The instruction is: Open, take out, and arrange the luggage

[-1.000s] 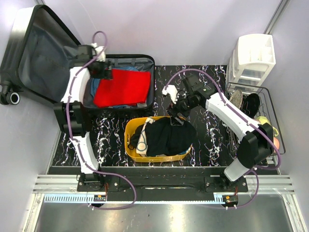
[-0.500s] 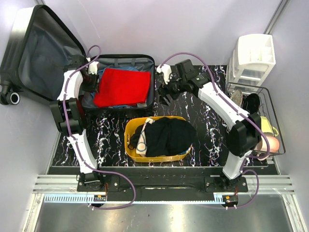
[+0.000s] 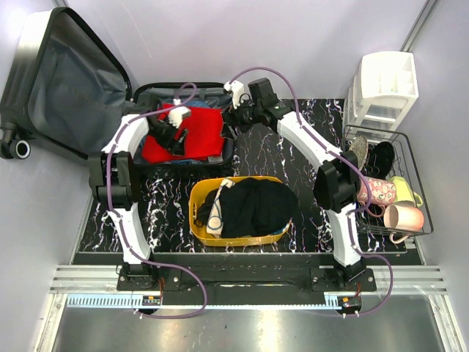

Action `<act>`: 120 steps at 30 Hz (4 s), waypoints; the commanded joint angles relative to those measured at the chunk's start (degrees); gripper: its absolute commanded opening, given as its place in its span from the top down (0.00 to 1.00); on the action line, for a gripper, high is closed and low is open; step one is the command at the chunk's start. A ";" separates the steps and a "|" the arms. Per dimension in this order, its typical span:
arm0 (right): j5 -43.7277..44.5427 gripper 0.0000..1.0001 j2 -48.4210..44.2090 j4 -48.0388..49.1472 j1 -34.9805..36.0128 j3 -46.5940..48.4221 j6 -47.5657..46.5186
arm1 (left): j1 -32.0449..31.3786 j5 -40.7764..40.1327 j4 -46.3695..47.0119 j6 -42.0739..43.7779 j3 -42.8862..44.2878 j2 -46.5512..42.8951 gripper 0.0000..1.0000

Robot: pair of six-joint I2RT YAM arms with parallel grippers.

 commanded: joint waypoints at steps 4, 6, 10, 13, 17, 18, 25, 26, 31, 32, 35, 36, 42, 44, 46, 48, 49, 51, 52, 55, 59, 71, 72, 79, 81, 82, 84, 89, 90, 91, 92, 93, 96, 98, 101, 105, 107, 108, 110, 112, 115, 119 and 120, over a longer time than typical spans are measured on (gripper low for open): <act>0.91 0.21 2.24 1.85 -0.07 3.10 -0.56 | -6.83 8.35 7.69 24.42 -2.38 -2.52 0.22; 1.61 0.21 2.60 1.85 -0.16 3.02 -0.73 | -7.27 9.06 10.58 27.86 -4.22 -2.08 0.22; 3.54 0.20 2.51 1.76 -0.25 2.14 -0.20 | -7.80 11.60 14.37 31.90 -6.86 -1.28 0.25; 4.34 0.20 2.16 1.85 -0.42 1.17 -0.47 | -8.32 11.88 19.53 35.70 -14.30 -2.85 0.26; 2.85 0.16 0.76 3.69 -1.03 -1.81 -2.92 | -8.68 9.42 33.67 32.90 -20.31 -4.71 0.37; 2.58 0.16 0.32 6.04 -1.21 -3.91 -3.36 | -8.85 8.46 34.40 31.50 -20.31 -4.71 0.46; -3.21 0.09 -2.23 14.14 -2.09 -10.60 -12.49 | -6.40 15.38 31.79 22.26 -13.40 -5.77 0.80; -4.00 0.08 -2.93 16.68 -2.09 -11.65 -15.90 | -6.13 17.48 29.08 21.47 -12.24 -5.68 0.81; -9.46 0.07 -3.47 22.14 -2.00 -16.84 -26.90 | -4.90 19.52 22.29 21.20 -7.40 -4.36 0.90; -9.81 0.07 -3.20 23.28 -2.00 -16.50 -27.53 | -4.64 19.61 22.28 20.07 -7.13 -4.19 0.92; -9.46 0.06 -1.36 24.87 -1.57 -14.49 -27.98 | -3.76 19.70 22.28 18.66 -5.82 -3.48 0.98; -9.37 0.06 -0.83 25.22 -1.30 -13.95 -28.06 | -3.67 19.96 22.11 18.56 -5.46 -3.22 0.99; -9.64 0.04 1.54 31.89 1.24 -14.39 -31.75 | -3.14 22.59 19.74 19.18 -2.92 -2.25 1.00; -9.29 0.02 2.86 34.18 2.47 -14.56 -34.12 | -2.97 23.03 18.42 20.75 -2.56 -2.16 1.00; -8.06 0.00 4.61 36.81 3.18 -14.30 -35.53 | -2.88 23.04 17.36 21.64 -2.30 -2.07 1.00; -7.97 0.00 5.67 38.31 4.06 -13.69 -36.41 | -2.70 23.30 17.10 22.08 -2.30 -2.07 1.00; -7.97 0.00 6.89 39.19 4.41 -13.34 -37.11 | -2.61 23.30 17.10 22.08 -2.30 -2.07 1.00; -7.88 0.00 8.22 39.64 5.28 -11.93 -38.17 | -2.53 23.74 17.01 21.99 -2.21 -2.16 1.00; -7.88 0.00 9.53 39.99 5.55 -11.40 -39.04 | -2.53 23.74 16.92 22.16 -2.21 -2.16 1.00; -7.97 0.00 11.82 38.94 6.43 -9.12 -41.32 | -2.53 23.91 16.83 21.64 -1.68 -2.25 1.00; -7.09 0.07 14.63 36.39 6.96 -5.35 -43.80 | -2.44 24.70 16.92 20.85 -1.77 -3.30 1.00; -2.35 0.80 16.22 48.60 7.14 -5.24 -36.42 | -0.69 25.06 15.25 17.62 -2.04 -7.87 0.97; -1.47 0.89 15.70 49.56 7.14 -5.59 -35.72 | -0.33 24.62 16.38 15.77 -1.95 -8.22 0.77; 1.44 1.00 12.01 57.12 6.26 -7.97 -30.27 | 6.25 16.72 8.32 18.01 -0.28 -11.39 0.24; 1.35 1.00 10.87 58.09 5.99 -7.97 -28.34 | 9.24 16.88 4.81 19.26 0.25 -11.74 0.23; 1.44 1.00 10.51 58.62 5.73 -7.62 -27.63 | 10.21 17.14 4.10 20.14 0.34 -11.83 0.22; 1.26 1.00 9.72 58.63 5.47 -6.92 -25.44 | 11.97 17.15 2.86 21.19 -0.01 -12.53 0.21; 0.56 1.00 8.58 59.94 5.38 -5.69 -23.58 | 12.24 17.50 5.23 21.03 -2.82 -14.38 0.21; 0.65 1.00 8.40 60.29 5.29 -5.60 -23.67 | 12.24 17.76 6.27 20.33 -2.82 -14.47 0.21; 0.73 1.00 8.14 60.47 5.29 -5.16 -23.50 | 12.24 18.20 6.98 18.67 -2.82 -14.90 0.21; 0.91 1.00 8.05 60.47 5.12 -4.98 -23.23 | 12.15 18.20 7.68 17.95 -3.17 -15.17 0.21; 1.08 1.00 7.61 60.38 4.94 -4.81 -22.80 | 12.24 18.12 10.04 16.82 -3.61 -15.34 0.21; 2.57 1.00 7.00 60.38 4.59 -4.37 -22.88 | 12.24 15.66 17.49 11.02 -5.63 -16.22 0.21; 4.76 1.00 6.73 60.30 4.33 -3.67 -21.57 | 12.50 14.25 21.29 5.66 -5.55 -15.87 0.21; 6.27 1.00 6.03 61.61 3.45 -3.49 -19.46 | 13.03 15.74 24.20 0.56 -4.76 -15.35 0.22; 7.06 1.00 5.06 64.07 3.18 -3.84 -18.57 | 13.21 15.83 28.86 -5.24 -5.11 -15.43 0.22; 7.68 1.00 4.45 64.95 3.18 -3.58 -17.70 | 13.56 14.96 32.28 -8.41 -5.55 -15.70 0.22; 7.85 1.00 4.44 65.48 3.09 -3.05 -17.43 | 13.82 13.38 33.61 -10.86 -5.98 -16.13 0.22; 8.82 1.00 4.10 66.36 3.18 -2.44 -16.65 | 14.26 12.23 37.29 -13.15 -6.86 -16.31 0.22; 9.52 1.00 3.92 67.15 3.18 -1.56 -16.38 | 14.96 11.53 38.54 -14.92 -6.87 -16.57 0.22; 10.22 1.00 3.22 68.38 3.18 -0.59 -15.50 | 15.05 10.12 39.59 -15.10 -6.78 -16.75 0.21; 10.23 1.00 1.90 68.82 3.18 0.82 -14.53 | 14.97 11.52 38.02 -13.96 -6.25 -16.75 0.21; 9.97 1.00 1.55 68.65 3.18 1.08 -14.70 | 14.96 12.91 37.67 -13.26 -5.99 -17.19 0.21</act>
